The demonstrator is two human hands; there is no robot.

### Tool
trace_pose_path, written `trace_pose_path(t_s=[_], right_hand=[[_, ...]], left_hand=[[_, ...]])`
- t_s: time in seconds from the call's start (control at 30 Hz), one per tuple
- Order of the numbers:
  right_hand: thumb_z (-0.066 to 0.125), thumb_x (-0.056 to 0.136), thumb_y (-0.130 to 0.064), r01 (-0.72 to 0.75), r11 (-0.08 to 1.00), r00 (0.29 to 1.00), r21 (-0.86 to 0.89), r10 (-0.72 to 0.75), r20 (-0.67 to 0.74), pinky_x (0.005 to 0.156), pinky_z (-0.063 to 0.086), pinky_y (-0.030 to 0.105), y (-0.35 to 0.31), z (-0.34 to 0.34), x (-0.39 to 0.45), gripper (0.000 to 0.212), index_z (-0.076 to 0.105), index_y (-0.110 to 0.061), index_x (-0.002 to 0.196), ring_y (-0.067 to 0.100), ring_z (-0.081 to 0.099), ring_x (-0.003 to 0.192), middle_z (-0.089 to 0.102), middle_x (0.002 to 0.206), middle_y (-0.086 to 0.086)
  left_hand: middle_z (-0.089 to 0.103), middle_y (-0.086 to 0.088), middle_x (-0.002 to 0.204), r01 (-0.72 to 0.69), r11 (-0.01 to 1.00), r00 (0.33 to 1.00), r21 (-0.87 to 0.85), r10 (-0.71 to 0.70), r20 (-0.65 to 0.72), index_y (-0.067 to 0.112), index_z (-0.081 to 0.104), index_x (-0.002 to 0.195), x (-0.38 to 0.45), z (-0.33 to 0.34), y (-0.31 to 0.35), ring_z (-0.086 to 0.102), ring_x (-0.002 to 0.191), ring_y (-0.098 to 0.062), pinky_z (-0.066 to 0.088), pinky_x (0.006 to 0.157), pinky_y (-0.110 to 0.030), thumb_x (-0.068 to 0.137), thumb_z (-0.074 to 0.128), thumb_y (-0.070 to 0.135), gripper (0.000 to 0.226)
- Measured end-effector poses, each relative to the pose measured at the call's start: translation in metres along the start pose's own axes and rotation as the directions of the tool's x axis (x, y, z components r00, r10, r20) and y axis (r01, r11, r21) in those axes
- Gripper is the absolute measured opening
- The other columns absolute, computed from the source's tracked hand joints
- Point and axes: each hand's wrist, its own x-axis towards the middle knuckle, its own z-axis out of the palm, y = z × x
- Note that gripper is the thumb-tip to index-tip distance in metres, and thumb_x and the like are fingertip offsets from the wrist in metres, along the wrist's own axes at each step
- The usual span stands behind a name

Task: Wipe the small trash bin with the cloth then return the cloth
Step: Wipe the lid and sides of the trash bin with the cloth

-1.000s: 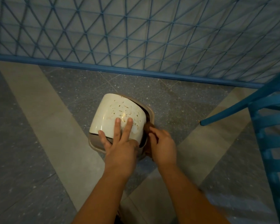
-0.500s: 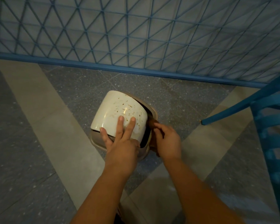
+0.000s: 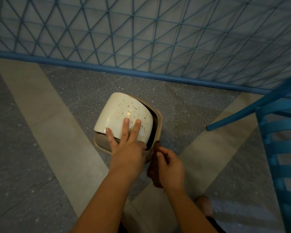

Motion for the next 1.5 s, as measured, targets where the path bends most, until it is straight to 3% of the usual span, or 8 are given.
trace_pose_path(t_s=[0.17,0.3,0.47,0.63,0.9,1.07,1.33,1.5], right_hand=[[0.055,0.094,-0.024,-0.049,0.974,0.997,0.221,0.060,-0.043,0.090,0.054,0.036,-0.043,-0.021,0.012,0.023,0.063,-0.030,0.114,0.010,0.064,0.099,0.069,0.109,-0.006],[0.055,0.094,-0.025,0.067,0.970,0.997,0.235,-0.058,-0.044,0.088,0.054,0.031,-0.082,-0.015,0.021,0.023,0.062,-0.036,0.113,0.008,0.063,0.101,0.067,0.110,-0.009],[0.055,0.092,-0.029,0.177,0.984,0.981,0.013,-0.176,-0.077,0.092,0.050,0.029,-0.057,-0.007,0.014,0.025,0.063,-0.036,0.115,0.003,0.058,0.103,0.063,0.113,-0.012],[0.059,0.091,-0.023,0.159,0.973,0.987,-0.170,-0.153,0.048,0.083,0.043,0.010,-0.006,0.004,-0.014,0.025,0.065,-0.031,0.114,-0.003,0.054,0.087,0.057,0.099,-0.012],[0.053,0.093,-0.031,0.098,0.975,0.993,-0.200,-0.108,-0.037,0.088,0.052,0.034,-0.027,0.008,0.058,0.029,0.064,-0.027,0.119,0.015,0.062,0.100,0.065,0.114,-0.001],[0.049,0.096,-0.029,0.137,0.921,0.990,-0.365,-0.143,0.010,0.085,0.045,0.029,-0.050,0.001,0.086,0.031,0.060,-0.025,0.125,0.021,0.059,0.106,0.061,0.120,0.004],[0.054,0.094,-0.023,0.248,0.929,0.963,-0.276,-0.206,0.172,0.080,0.045,0.017,-0.006,-0.012,0.003,0.025,0.065,-0.028,0.116,0.008,0.059,0.091,0.059,0.107,-0.006],[0.053,0.095,-0.024,0.199,0.947,0.974,-0.251,-0.221,-0.060,0.083,0.041,0.021,-0.025,-0.037,0.041,0.026,0.064,-0.030,0.117,0.013,0.059,0.099,0.060,0.107,-0.004]], left_hand=[[-0.015,0.007,0.159,0.071,0.961,0.963,-0.267,-0.135,-0.232,0.041,0.022,0.145,-0.006,-0.019,-0.017,-0.027,0.142,-0.017,-0.024,0.108,-0.054,0.092,0.049,0.036,0.060],[-0.015,0.008,0.159,0.141,0.935,0.972,-0.325,-0.193,-0.133,0.040,0.005,0.149,-0.004,-0.024,-0.036,-0.022,0.144,-0.015,-0.022,0.109,-0.055,0.081,0.058,0.056,0.088],[-0.026,0.008,0.156,0.153,0.968,0.979,-0.199,-0.176,-0.101,0.041,-0.002,0.149,0.000,-0.013,-0.025,-0.030,0.142,-0.021,-0.022,0.107,-0.059,0.071,0.058,0.071,0.103],[-0.031,0.005,0.155,0.189,0.977,0.972,-0.097,-0.200,-0.123,0.041,-0.011,0.148,0.008,-0.006,-0.018,-0.033,0.139,-0.032,-0.018,0.107,-0.063,0.072,0.057,0.072,0.106],[-0.028,0.007,0.155,0.187,0.980,0.965,-0.074,-0.197,-0.171,0.041,-0.012,0.148,0.012,0.003,-0.018,-0.030,0.140,-0.032,-0.007,0.113,-0.061,0.078,0.059,0.062,0.102],[-0.028,0.007,0.156,0.197,0.977,0.964,-0.078,-0.208,-0.163,0.041,-0.012,0.148,0.013,0.003,-0.017,-0.029,0.141,-0.032,-0.006,0.113,-0.060,0.078,0.061,0.060,0.103],[-0.026,0.009,0.156,0.088,0.994,0.984,-0.065,-0.097,-0.151,0.041,-0.010,0.148,0.011,0.000,-0.021,-0.031,0.140,-0.031,-0.007,0.113,-0.061,0.074,0.066,0.057,0.107],[-0.025,0.009,0.157,-0.014,0.998,0.987,-0.068,0.003,-0.163,0.032,-0.033,0.141,0.009,-0.003,-0.025,-0.033,0.140,-0.026,-0.023,0.110,-0.056,0.067,0.068,0.060,0.129]])
